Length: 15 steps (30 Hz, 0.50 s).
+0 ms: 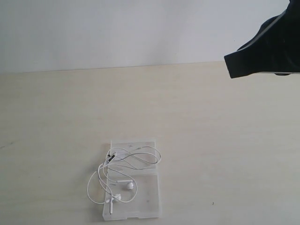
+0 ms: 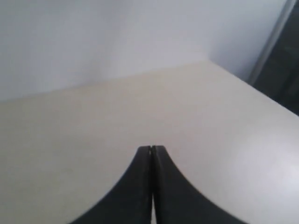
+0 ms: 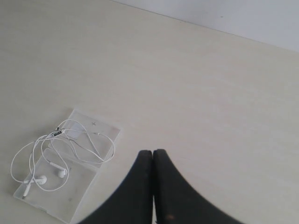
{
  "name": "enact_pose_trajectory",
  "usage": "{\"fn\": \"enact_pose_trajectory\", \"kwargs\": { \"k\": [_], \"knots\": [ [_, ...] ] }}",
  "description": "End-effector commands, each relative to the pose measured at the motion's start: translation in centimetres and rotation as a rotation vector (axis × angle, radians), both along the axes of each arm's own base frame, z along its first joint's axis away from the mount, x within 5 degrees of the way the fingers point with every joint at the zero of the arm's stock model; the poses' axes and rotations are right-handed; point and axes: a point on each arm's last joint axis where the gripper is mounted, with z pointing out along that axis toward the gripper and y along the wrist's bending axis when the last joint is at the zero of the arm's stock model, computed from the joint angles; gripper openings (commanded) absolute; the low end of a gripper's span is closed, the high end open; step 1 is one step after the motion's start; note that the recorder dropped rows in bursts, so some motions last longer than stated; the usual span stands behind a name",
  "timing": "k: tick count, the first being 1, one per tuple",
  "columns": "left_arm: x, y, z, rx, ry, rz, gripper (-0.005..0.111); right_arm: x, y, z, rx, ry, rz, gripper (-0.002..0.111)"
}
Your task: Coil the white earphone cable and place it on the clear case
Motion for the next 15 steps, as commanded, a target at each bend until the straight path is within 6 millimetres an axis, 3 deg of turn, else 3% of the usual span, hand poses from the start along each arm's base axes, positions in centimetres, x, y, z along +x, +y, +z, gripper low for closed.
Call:
{"fn": "enact_pose_trajectory", "kwargs": {
  "k": [1,8,11,15],
  "knots": [
    [-2.5,1.4,1.4,0.009,-0.144,0.077,0.000,0.0,-0.1,0.0,-0.002,-0.005,-0.002,0.000],
    [-6.5,3.0,1.5,0.047,-0.325,0.200,0.000,0.0,-0.1,0.0,-0.002,-0.005,-0.002,0.000],
    [-7.3,3.6,0.0,0.053,-0.369,0.276,0.000,0.0,-0.1,0.0,-0.002,-0.005,-0.002,0.000],
    [-6.5,4.5,-3.6,-0.015,-0.346,0.424,0.000,0.0,-0.1,0.0,-0.002,-0.005,-0.002,0.000]
  ]
}}
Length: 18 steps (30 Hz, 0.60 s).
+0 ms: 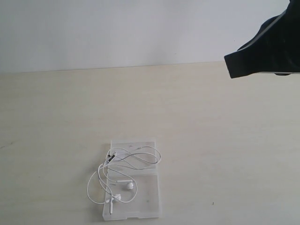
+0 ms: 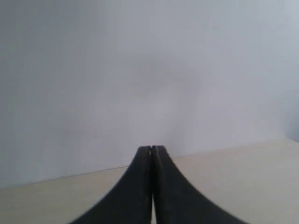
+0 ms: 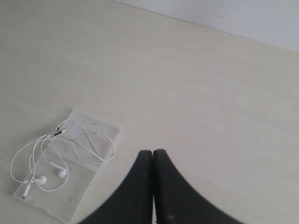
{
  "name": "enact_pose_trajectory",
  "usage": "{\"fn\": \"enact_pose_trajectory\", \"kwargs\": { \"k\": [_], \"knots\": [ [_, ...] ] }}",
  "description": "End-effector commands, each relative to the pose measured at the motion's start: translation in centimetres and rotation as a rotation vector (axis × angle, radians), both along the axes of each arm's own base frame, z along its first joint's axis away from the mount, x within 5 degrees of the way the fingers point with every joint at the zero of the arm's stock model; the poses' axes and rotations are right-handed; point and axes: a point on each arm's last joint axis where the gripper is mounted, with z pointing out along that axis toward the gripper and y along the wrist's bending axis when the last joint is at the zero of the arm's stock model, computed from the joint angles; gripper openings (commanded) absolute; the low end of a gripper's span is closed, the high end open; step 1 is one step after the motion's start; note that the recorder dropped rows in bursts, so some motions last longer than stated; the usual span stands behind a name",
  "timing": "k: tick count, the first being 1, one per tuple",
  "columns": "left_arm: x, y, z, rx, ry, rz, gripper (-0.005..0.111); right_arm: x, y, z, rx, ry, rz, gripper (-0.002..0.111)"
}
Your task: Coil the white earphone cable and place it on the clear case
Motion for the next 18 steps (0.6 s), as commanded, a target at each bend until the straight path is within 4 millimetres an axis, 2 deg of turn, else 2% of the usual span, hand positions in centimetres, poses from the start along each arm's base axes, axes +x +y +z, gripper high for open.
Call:
{"fn": "enact_pose_trajectory", "kwargs": {
  "k": [1,6,10,18],
  "knots": [
    [1.0,1.0,-4.1,-0.085,0.017,0.141,0.000,0.0,-0.1,0.0,-0.002,-0.005,-0.002,0.000],
    [1.6,1.7,-9.4,-0.074,0.079,0.225,0.000,0.0,-0.1,0.0,-0.002,-0.005,-0.002,0.000],
    [1.5,2.5,-12.8,-0.062,0.032,0.307,0.000,0.0,-0.1,0.0,-0.002,-0.005,-0.002,0.000],
    [0.8,2.4,-12.8,0.033,-0.008,0.329,0.000,0.0,-0.1,0.0,0.000,-0.011,0.002,0.000]
  ]
}}
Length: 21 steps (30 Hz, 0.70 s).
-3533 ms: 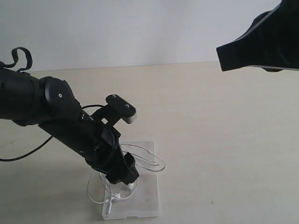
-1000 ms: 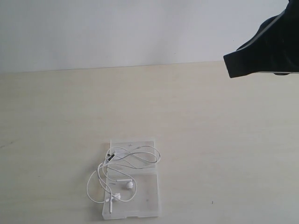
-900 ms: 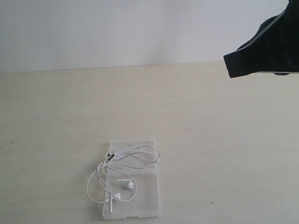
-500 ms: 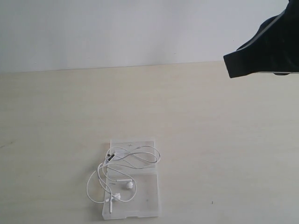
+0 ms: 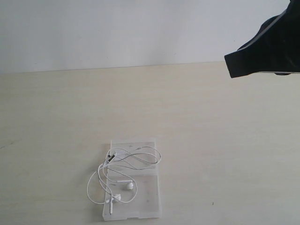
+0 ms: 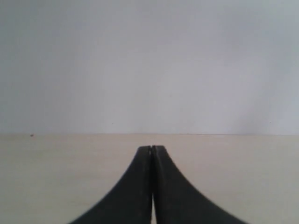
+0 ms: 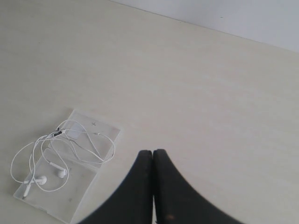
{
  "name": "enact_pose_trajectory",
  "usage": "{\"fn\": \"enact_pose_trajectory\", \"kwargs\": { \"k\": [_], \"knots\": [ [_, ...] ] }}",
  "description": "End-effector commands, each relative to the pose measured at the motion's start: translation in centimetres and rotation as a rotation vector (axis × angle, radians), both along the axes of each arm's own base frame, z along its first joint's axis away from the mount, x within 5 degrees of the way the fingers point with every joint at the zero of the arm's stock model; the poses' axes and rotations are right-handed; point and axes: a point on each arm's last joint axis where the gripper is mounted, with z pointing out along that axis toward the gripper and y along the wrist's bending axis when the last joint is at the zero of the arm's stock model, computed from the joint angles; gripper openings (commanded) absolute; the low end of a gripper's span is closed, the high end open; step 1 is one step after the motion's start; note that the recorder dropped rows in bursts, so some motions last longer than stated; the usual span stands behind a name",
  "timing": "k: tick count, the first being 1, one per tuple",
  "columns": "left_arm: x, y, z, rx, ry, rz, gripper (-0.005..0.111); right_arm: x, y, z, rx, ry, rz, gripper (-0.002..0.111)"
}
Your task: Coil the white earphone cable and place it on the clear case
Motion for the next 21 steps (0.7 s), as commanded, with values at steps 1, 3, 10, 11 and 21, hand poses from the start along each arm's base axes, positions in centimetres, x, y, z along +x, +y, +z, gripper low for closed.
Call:
{"fn": "enact_pose_trajectory", "kwargs": {
  "k": [1,3,10,11,21],
  "knots": [
    [-0.4,0.1,-0.1,0.052,-0.007,0.035,0.000,0.0,-0.1,0.0,0.000,-0.011,0.002,0.000],
    [-0.4,0.0,-0.5,0.065,0.035,0.036,0.000,0.0,-0.1,0.0,0.000,-0.011,0.002,0.000],
    [-0.5,-0.5,-2.4,0.100,0.249,-0.020,0.000,0.0,-0.1,0.0,0.000,-0.011,0.002,0.000],
    [-0.5,-0.5,-2.5,0.110,0.257,-0.020,0.000,0.0,-0.1,0.0,0.000,-0.011,0.002,0.000],
    [-0.5,-0.4,-2.6,0.032,0.270,-0.007,0.000,0.0,-0.1,0.0,0.000,-0.011,0.002,0.000]
  ]
}}
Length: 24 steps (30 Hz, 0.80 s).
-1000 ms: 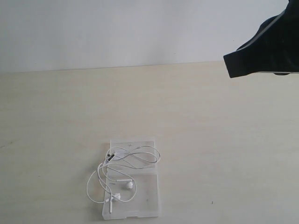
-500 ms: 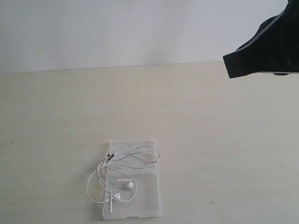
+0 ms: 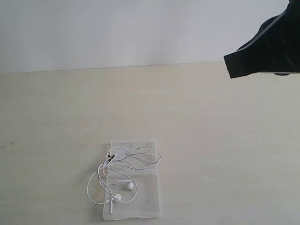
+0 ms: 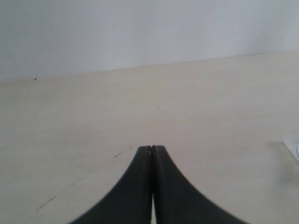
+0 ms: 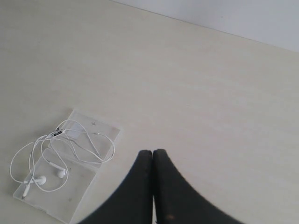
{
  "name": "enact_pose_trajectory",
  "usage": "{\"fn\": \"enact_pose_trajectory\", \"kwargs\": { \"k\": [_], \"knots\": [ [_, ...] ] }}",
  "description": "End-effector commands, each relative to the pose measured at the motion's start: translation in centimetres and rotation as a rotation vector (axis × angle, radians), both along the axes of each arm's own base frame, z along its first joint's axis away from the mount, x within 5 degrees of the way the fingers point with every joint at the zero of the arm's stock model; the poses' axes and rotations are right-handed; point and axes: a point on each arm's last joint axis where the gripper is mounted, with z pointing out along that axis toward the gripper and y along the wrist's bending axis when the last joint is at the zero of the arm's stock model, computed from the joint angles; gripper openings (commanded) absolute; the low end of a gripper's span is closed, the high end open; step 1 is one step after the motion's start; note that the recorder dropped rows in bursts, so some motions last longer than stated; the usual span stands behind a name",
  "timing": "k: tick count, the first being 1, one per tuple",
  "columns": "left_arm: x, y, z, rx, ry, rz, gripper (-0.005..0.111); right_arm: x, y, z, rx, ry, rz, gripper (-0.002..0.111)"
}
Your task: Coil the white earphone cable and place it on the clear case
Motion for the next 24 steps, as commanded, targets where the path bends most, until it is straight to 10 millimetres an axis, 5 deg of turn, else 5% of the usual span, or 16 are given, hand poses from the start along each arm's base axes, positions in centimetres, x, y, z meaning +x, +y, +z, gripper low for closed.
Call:
{"fn": "enact_pose_trajectory", "kwargs": {
  "k": [1,8,24],
  "knots": [
    [-0.06,-0.03,-0.19,-0.082,0.006,0.017,0.000,0.04,-0.05,-0.02,0.000,-0.011,0.002,0.000],
    [-0.16,0.18,-0.49,-0.262,0.020,0.086,0.000,0.04,-0.05,-0.02,0.000,-0.011,0.002,0.000],
    [-0.18,0.26,-0.53,-0.239,0.025,0.090,0.000,0.04,-0.05,-0.02,0.000,-0.011,0.002,0.000]
  ]
}}
